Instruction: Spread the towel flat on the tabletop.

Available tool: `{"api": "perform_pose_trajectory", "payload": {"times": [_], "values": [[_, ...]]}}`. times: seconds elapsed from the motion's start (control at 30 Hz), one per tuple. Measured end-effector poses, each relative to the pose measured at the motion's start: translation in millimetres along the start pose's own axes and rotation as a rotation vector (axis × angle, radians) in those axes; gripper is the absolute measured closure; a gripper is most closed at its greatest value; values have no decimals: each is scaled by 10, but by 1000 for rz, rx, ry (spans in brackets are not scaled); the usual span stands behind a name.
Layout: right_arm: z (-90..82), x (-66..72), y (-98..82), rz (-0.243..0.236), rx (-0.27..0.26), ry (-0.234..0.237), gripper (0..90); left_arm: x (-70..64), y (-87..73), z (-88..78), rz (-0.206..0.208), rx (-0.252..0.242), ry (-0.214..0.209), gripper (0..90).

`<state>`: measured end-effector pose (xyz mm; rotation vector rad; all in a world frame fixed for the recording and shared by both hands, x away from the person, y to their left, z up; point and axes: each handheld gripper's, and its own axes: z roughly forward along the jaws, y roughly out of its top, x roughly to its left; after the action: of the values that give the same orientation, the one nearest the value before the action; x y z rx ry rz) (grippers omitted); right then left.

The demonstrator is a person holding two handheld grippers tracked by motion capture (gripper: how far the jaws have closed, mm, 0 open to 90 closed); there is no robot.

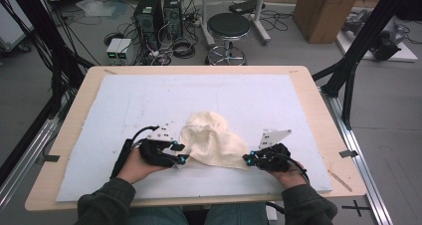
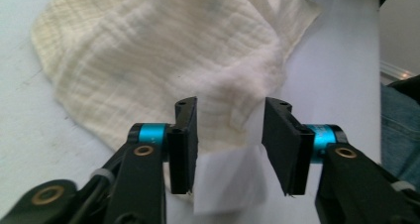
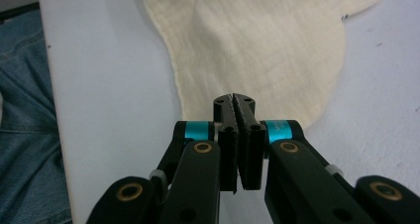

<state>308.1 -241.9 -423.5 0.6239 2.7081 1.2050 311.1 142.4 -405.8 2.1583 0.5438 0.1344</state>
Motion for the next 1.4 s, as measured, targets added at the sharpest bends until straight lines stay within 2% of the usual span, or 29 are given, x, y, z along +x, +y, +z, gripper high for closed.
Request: {"api": "perform_pose_trajectory", "payload": {"times": [0.1, 0.13, 0.2, 0.37, 0.43, 0.5, 0.57, 0.67, 0.77, 0.87, 0.93, 1.03, 1.1, 1.27, 1.4], "values": [[-5, 11, 35, -3, -27, 19, 763, 66, -68, -61, -31, -12, -2, 550], [6, 9, 48, -7, -37, 30, 745, 78, -86, -52, -42, -10, 3, 563], [38, 28, 72, -14, -46, 55, 694, 90, -120, 9, -41, 14, -14, 583], [189, 43, 92, -40, 12, 63, 638, 89, -179, 206, -18, 95, -28, 590], [237, 33, 76, -35, 40, 64, 643, 103, -188, 246, -27, 94, -28, 592], [285, 21, 55, -41, 53, 63, 682, 102, -197, 260, -18, 88, -32, 639], [289, 19, 55, -53, 48, 48, 741, 96, -204, 270, -7, 84, -53, 721], [295, -18, 55, -38, 45, 51, 829, 84, -197, 283, 1, 83, -57, 818], [293, -46, 58, -23, 48, 59, 855, 78, -189, 278, -3, 82, -52, 881], [272, -26, 68, -23, 40, 75, 857, 75, -183, 204, -3, 65, -39, 886], [239, 17, 93, -40, 32, 80, 857, 45, -184, 95, 4, 46, -36, 886], [176, 103, 135, -46, 10, 94, 856, -15, -211, -55, 22, 46, -23, 886], [158, 153, 147, -60, -4, 106, 856, -52, -251, -168, 19, 30, -12, 886], [135, 323, 176, -86, 4, 134, 856, -155, -362, -378, 27, 30, 1, 886], [140, 455, 181, -113, 17, 160, 855, -227, -453, -441, 25, 29, -7, 886]]}}
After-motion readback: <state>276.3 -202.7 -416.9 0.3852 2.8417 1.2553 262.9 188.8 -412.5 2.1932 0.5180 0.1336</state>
